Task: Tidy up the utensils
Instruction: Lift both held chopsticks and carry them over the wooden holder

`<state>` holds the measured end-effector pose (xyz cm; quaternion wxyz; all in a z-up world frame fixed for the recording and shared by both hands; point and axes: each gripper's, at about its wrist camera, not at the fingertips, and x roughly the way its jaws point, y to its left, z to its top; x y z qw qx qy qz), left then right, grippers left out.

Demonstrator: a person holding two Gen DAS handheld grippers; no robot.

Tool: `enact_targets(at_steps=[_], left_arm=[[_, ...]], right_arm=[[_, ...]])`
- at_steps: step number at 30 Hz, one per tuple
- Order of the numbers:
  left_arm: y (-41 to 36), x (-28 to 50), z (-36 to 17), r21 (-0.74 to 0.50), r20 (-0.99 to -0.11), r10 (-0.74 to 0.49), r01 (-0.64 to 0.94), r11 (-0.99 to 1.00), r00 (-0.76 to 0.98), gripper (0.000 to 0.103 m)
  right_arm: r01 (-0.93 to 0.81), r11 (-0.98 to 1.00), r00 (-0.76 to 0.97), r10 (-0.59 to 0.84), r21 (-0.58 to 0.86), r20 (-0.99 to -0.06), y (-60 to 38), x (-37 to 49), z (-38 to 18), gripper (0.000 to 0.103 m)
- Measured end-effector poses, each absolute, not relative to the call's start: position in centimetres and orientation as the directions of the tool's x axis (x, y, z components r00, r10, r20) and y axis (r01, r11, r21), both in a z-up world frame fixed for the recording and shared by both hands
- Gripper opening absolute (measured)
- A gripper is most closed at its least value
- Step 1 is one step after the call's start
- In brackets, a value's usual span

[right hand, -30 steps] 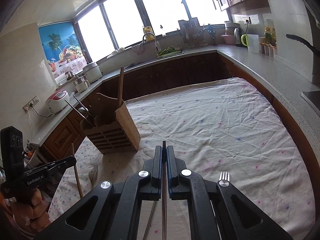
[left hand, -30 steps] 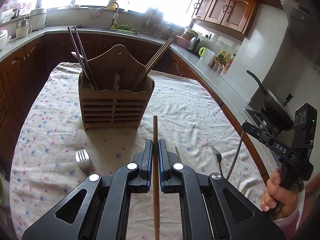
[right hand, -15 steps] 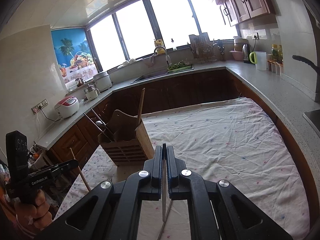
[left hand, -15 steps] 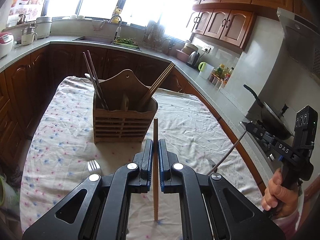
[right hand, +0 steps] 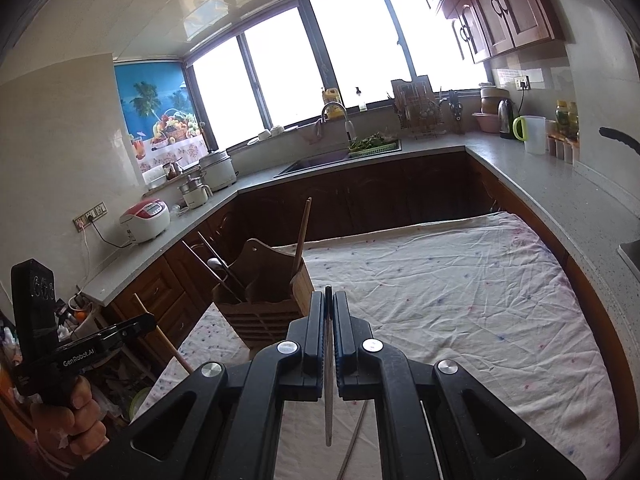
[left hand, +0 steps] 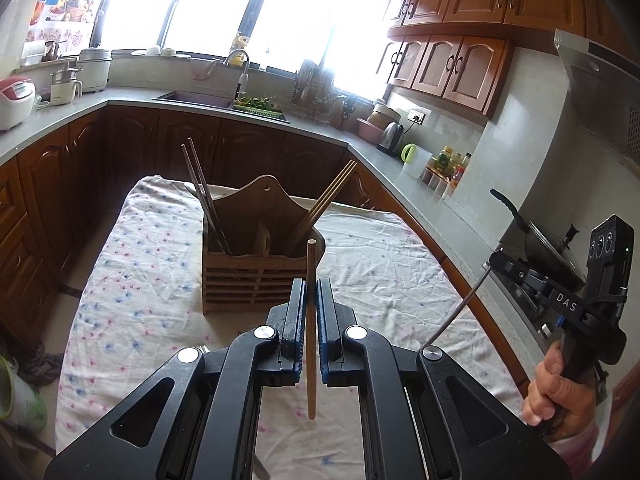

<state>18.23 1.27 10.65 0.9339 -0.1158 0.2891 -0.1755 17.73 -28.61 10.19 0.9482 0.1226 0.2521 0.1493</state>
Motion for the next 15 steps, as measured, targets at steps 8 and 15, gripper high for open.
enact_targets(at_steps=[8,15], left_arm=[[2.3,18.7,11.6,-0.316,-0.475,-0.373,0.241,0.918,0.797,0.004],[3.3,19.7,13.4,-0.293,-0.438,-0.346,0.232,0.927,0.830,0.004]], right_arm=[[-0.259,0.917,0.830,0.372,0.304,-0.416,-27.2,19.0,11.4,0.004],[-0.283,0.906,0.836,0.394,0.316,-0.382,-26.0,20.9,12.7,0.004]])
